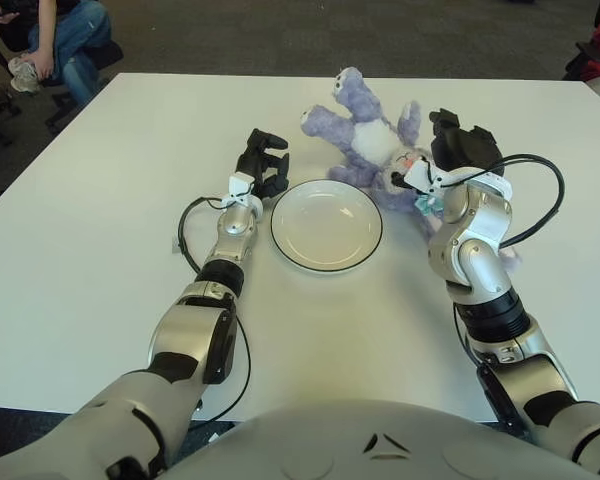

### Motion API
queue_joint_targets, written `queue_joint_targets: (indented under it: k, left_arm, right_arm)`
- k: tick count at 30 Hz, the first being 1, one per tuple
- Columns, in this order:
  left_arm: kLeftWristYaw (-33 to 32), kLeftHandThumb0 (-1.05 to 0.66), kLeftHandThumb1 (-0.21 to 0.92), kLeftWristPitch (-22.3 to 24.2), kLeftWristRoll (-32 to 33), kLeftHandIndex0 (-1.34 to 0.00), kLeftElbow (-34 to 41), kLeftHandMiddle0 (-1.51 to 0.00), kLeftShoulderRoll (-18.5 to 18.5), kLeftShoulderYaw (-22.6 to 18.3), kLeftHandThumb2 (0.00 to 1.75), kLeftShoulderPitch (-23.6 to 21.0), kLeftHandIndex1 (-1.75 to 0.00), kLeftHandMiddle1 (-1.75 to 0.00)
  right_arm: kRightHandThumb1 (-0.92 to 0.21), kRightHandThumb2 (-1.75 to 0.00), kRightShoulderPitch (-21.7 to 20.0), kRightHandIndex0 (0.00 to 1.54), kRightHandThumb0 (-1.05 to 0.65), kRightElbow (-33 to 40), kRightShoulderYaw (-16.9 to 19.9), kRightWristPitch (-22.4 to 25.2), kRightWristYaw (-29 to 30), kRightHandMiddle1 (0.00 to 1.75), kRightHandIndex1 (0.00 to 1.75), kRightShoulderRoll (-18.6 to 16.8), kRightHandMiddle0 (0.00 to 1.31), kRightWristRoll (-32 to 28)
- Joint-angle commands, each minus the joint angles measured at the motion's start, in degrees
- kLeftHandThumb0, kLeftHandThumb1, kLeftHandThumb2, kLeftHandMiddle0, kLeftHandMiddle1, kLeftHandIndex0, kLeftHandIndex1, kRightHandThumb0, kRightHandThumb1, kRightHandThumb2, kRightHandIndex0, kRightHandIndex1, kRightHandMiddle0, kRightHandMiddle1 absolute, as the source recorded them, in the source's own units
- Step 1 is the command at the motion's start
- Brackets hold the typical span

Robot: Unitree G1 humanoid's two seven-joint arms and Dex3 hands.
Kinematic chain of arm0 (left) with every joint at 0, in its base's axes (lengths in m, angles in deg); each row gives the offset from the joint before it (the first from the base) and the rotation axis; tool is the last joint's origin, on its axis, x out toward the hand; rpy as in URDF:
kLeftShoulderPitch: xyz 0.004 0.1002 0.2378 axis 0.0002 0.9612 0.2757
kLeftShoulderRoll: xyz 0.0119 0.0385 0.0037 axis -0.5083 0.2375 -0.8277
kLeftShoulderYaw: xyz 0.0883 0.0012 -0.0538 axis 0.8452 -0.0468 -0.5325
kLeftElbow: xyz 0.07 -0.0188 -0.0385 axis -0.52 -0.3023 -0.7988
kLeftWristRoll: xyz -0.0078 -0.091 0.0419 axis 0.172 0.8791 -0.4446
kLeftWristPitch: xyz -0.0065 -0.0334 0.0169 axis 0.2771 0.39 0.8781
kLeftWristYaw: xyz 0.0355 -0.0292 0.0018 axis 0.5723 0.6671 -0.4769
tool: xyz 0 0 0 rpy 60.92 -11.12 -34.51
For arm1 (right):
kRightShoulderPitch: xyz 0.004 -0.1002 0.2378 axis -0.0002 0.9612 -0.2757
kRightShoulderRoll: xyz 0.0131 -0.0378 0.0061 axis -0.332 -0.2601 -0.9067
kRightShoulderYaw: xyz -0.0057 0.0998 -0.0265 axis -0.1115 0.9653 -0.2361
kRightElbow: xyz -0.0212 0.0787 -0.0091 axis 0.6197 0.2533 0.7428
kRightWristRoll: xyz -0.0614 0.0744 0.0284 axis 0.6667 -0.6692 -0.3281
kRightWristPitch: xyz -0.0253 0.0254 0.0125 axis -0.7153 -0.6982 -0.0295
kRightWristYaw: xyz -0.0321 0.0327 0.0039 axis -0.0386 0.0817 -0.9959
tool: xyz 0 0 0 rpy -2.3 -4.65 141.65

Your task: Put the doll into the plate.

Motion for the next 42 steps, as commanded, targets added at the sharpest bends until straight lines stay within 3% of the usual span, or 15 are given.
queue_joint_targets:
  k: [1, 5, 8, 12, 18, 28, 35, 42]
  left_arm:
    - [-0.4, 0.0, 0.78, -0.8, -0.6, -0.21, -2.2, -0.23, 0.3, 0.2, 0.72, 2.8, -1.7, -1.7]
    - [-0.5, 0.0, 0.79, -0.8, -0.5, -0.21, -2.2, -0.23, 0.3, 0.2, 0.71, 2.8, -1.7, -1.7]
    - [-0.8, 0.0, 0.79, -0.5, -0.3, -0.21, -2.3, -0.23, 0.4, 0.0, 0.71, 2.7, -1.7, -1.7]
    - [-1.4, 0.0, 0.78, -0.5, -0.4, -0.22, -2.3, -0.24, 0.5, -0.1, 0.71, 2.7, -1.69, -1.69]
    - [-1.4, 0.0, 0.78, -0.6, -0.1, -0.22, -2.3, -0.24, 0.7, -0.3, 0.7, 2.8, -1.69, -1.69]
    - [-0.2, 0.0, 0.79, -0.9, 0.9, -0.21, -2.3, -0.24, 0.9, -0.7, 0.7, 2.8, -1.69, -1.69]
    - [0.5, 0.0, 0.8, -0.8, 1.5, -0.2, -2.2, -0.22, 1.0, -1.1, 0.68, 2.9, -1.69, -1.69]
    - [0.5, 0.0, 0.82, -0.6, 1.8, -0.19, -2.2, -0.22, 1.2, -1.5, 0.67, 2.9, -1.69, -1.7]
  right_arm:
    - [-0.84, -0.15, -0.7, 0.0, -0.89, -1.3, 0.3, 1.0, -1.0, 0.14, 1.7, -1.2, 0.0, -0.4]
    - [-0.84, -0.15, -0.8, 0.0, -0.88, -3.0, 1.1, 1.5, -0.4, 0.06, 1.64, -2.5, 0.0, -2.0]
    - [-0.83, -0.15, -1.1, 0.02, -0.88, -6.0, 2.1, 1.4, 0.9, 0.02, 1.25, -3.3, 0.0, -4.6]
    - [-0.83, -0.15, -1.5, 0.03, -0.86, -6.6, 1.9, 1.6, 0.8, 0.0, 1.02, -3.1, 0.0, -5.4]
    - [-0.82, -0.16, -2.1, 0.06, -0.85, -8.7, 1.5, 1.0, 1.4, 0.0, 0.91, -2.9, 0.0, -7.1]
    - [-0.83, -0.17, -3.3, 0.13, -0.83, -11.7, 0.4, 0.7, 1.0, 0.0, 1.0, -1.6, 0.0, -8.9]
    - [-0.8, -0.2, -4.5, 0.2, -0.74, -16.0, -0.2, 1.4, 2.6, 0.0, 1.33, -2.2, 0.0, -10.5]
    - [-0.67, -0.43, -6.1, 0.28, -0.7, -19.7, -0.8, 1.7, 3.1, 0.03, 1.54, -1.8, 0.0, -11.8]
